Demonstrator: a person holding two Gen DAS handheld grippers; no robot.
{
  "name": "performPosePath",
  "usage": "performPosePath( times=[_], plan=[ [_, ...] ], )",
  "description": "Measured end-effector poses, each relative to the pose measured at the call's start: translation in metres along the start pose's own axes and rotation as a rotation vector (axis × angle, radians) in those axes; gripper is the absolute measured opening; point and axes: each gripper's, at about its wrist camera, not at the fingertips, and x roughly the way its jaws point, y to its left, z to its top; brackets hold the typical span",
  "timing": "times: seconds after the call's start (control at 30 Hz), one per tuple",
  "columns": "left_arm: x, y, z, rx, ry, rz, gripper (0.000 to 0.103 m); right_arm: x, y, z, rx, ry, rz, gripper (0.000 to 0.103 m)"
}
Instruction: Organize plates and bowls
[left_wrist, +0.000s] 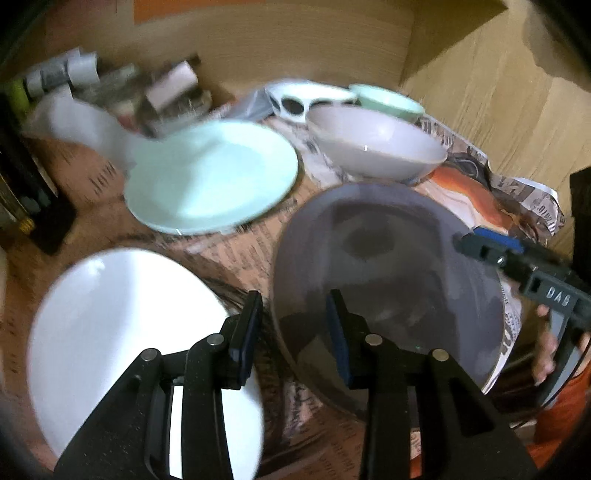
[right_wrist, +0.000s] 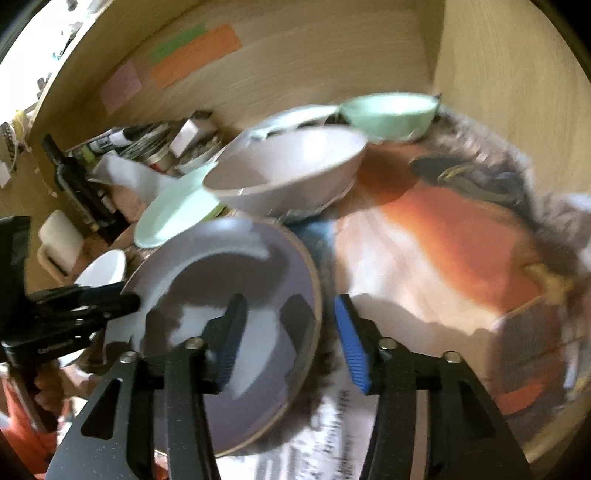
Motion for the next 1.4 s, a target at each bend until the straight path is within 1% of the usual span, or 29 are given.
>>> performPosePath(
  times=[0.1,0.17,0.2,0.27,0.3,0.37,0.43,0.47,0.63,0.83,0.97,1.17,1.2,1.23,1.3,1.33,1.37,1.4],
  plan=[
    [-0.019,0.003,0.003,-0.003,-0.067,0.012,0.044,-0.016,0.003,0.006,-0.005,-0.054,0.011,0.057],
    [-0.035,0.008,0.004,-0.014,-0.126,0.017,0.053,-0.023,0.009,0.009,-0.019,-0.079,0.018,0.058],
    [-0.043,0.011,0.004,-0.019,-0.155,0.024,0.055,-0.026,0.013,0.011,-0.031,-0.091,0.022,0.060],
    [-0.058,0.017,0.002,-0.029,-0.204,0.042,0.064,-0.030,0.022,0.012,-0.055,-0.115,0.024,0.063],
    [-0.064,0.019,0.001,-0.033,-0.222,0.050,0.066,-0.031,0.027,0.013,-0.068,-0.125,0.027,0.065],
    [-0.078,0.027,-0.002,-0.048,-0.255,0.075,0.079,-0.033,0.036,0.015,-0.089,-0.137,0.043,0.067],
    [-0.086,0.037,-0.006,-0.065,-0.274,0.095,0.088,-0.032,0.046,0.016,-0.103,-0.141,0.067,0.070],
    [-0.089,0.041,-0.009,-0.073,-0.280,0.104,0.091,-0.030,0.051,0.017,-0.111,-0.140,0.080,0.071],
    [-0.099,0.067,-0.025,-0.117,-0.277,0.161,0.091,-0.017,0.079,0.016,-0.159,-0.115,0.126,0.071],
    [-0.099,0.098,-0.048,-0.150,-0.236,0.212,0.092,0.004,0.117,0.009,-0.213,-0.059,0.178,0.071],
    [-0.098,0.114,-0.062,-0.173,-0.212,0.223,0.092,0.019,0.137,0.003,-0.244,-0.023,0.192,0.071],
    [-0.093,0.145,-0.083,-0.237,-0.163,0.201,0.091,0.043,0.159,-0.007,-0.261,0.058,0.225,0.070],
    [-0.092,0.150,-0.086,-0.246,-0.159,0.198,0.091,0.047,0.162,-0.008,-0.264,0.074,0.229,0.066],
    [-0.092,0.155,-0.090,-0.253,-0.155,0.193,0.091,0.050,0.165,-0.010,-0.268,0.087,0.229,0.058],
    [-0.090,0.161,-0.094,-0.263,-0.151,0.194,0.091,0.056,0.171,-0.011,-0.273,0.112,0.230,0.050],
    [-0.089,0.163,-0.095,-0.267,-0.151,0.196,0.090,0.059,0.173,-0.012,-0.270,0.125,0.233,0.046],
    [-0.088,0.165,-0.097,-0.269,-0.150,0.196,0.086,0.061,0.175,-0.013,-0.271,0.125,0.226,0.044],
    [-0.088,0.167,-0.098,-0.269,-0.148,0.193,0.084,0.062,0.177,-0.014,-0.272,0.134,0.224,0.040]
  ],
)
